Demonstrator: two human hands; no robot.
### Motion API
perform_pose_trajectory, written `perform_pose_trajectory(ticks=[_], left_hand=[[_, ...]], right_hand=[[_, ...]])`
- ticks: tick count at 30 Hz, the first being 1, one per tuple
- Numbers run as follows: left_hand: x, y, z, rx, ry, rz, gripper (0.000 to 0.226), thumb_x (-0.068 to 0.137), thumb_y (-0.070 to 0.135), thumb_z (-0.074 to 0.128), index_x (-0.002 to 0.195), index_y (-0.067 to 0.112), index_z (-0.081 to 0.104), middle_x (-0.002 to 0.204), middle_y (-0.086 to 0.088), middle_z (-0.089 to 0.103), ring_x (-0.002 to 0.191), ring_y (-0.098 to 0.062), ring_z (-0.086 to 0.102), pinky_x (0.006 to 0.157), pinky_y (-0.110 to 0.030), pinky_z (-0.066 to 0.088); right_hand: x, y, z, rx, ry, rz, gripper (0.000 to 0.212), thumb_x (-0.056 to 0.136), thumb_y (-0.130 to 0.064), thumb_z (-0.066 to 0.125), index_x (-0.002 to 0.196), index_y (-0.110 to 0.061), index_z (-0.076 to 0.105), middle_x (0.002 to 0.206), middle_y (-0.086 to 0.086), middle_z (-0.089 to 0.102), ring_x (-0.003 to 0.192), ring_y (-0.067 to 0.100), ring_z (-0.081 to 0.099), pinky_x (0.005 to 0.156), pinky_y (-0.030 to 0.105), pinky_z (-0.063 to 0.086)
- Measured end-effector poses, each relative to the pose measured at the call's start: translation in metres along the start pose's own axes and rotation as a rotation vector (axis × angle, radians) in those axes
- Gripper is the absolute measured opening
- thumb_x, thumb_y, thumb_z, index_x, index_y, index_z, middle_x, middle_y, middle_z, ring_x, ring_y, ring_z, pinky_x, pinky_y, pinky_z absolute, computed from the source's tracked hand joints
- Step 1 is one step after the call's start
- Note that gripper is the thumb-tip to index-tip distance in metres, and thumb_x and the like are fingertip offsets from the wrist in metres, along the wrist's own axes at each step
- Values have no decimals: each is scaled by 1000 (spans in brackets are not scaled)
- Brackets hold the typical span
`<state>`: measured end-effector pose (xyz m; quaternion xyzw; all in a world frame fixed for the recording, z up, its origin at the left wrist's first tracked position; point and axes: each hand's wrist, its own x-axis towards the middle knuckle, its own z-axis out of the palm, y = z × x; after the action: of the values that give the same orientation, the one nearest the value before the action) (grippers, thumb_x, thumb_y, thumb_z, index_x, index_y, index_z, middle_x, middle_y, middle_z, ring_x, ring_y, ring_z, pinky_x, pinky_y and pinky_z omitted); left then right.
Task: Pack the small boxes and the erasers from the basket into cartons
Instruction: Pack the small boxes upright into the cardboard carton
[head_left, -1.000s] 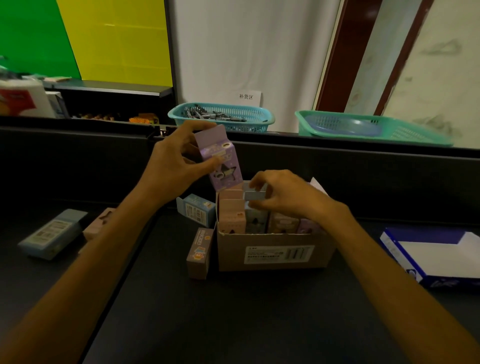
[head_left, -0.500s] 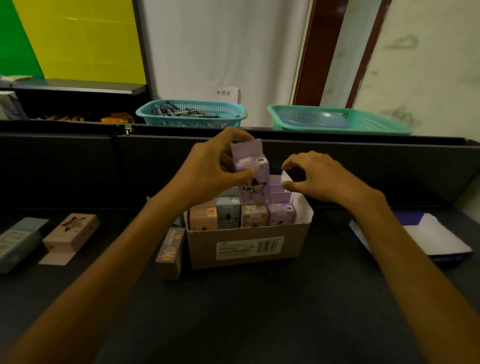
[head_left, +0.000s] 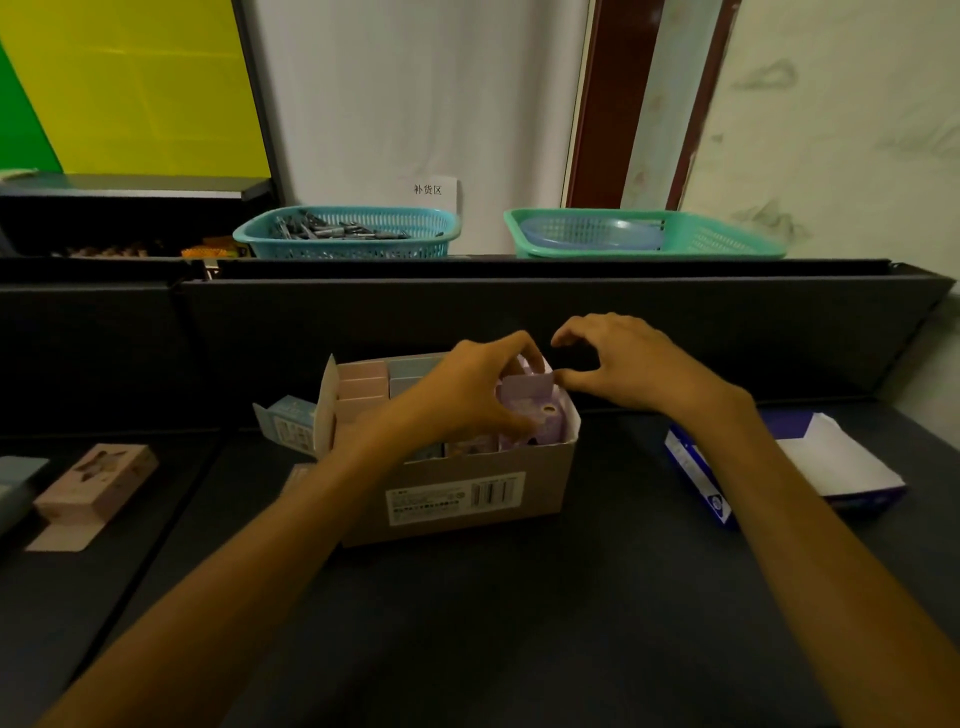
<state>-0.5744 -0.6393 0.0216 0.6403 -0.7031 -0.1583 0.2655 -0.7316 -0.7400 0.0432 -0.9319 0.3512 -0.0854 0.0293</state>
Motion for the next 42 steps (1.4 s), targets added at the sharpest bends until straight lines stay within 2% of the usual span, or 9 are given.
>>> perform_pose_trajectory(ticks=[4,8,14,17,21,29,33,37,42], left_hand=[[9,-4,12,200,-9,42,53,72,33,77,116,24,49,112,5,55,97,-6,46,75,-18,43],[15,-13,22,365,-12,42,48,72,29,77,111,25,49,115,0,52,104,-15,50,81,-26,49],[11,-10,18,440,-35,59,51,74,32,75,118,24,49,118,0,53,107,-15,50,87,-27,46],[0,-7,4,401,-23,7,54,76,43,72,122,28,48,114,7,53,105,-8,46,82,-22,38],[-22,-11,-29,511,57,-150,57,80,48,64,130,33,40,123,7,50,116,-14,43,89,-32,38],[-98,-48,-92,638,202,-354,63,82,46,62,137,34,34,133,2,47,121,-18,43,98,-41,42],[-142,-70,-119,629,218,-431,62,83,44,62,137,33,34,134,2,46,121,-18,43,98,-43,43],[-187,-103,-142,648,245,-490,60,84,43,61,137,31,35,132,1,47,118,-18,45,92,-36,44],[-233,-151,-164,672,205,-573,62,84,45,61,138,31,34,134,0,46,121,-20,44,95,-40,45]], right_hand=[[0,2,3,18,16,6,45,87,-42,62,128,-28,49,130,-3,53,119,14,49,101,36,41],[-1,2,3,24,8,6,45,88,-42,61,129,-28,48,130,-3,54,119,14,50,101,36,42],[-1,-1,2,19,1,-1,45,88,-44,61,128,-28,49,129,-3,54,117,13,51,101,37,42],[-1,-5,0,11,8,-12,46,88,-45,60,129,-28,49,129,-3,54,117,14,51,101,37,41],[2,-19,-1,-7,29,-53,47,88,-45,60,130,-29,48,132,-2,52,120,16,47,100,36,38],[15,-85,3,6,70,-217,50,90,-44,58,135,-29,45,138,-2,48,127,18,40,104,36,31],[24,-127,3,-8,77,-300,49,90,-44,57,135,-29,45,138,-2,48,126,18,40,103,35,31],[32,-174,7,29,106,-359,49,90,-45,58,135,-29,46,138,-2,48,127,18,40,104,36,32],[44,-240,22,18,135,-381,50,90,-46,57,135,-28,45,137,-2,49,126,16,41,103,36,34]])
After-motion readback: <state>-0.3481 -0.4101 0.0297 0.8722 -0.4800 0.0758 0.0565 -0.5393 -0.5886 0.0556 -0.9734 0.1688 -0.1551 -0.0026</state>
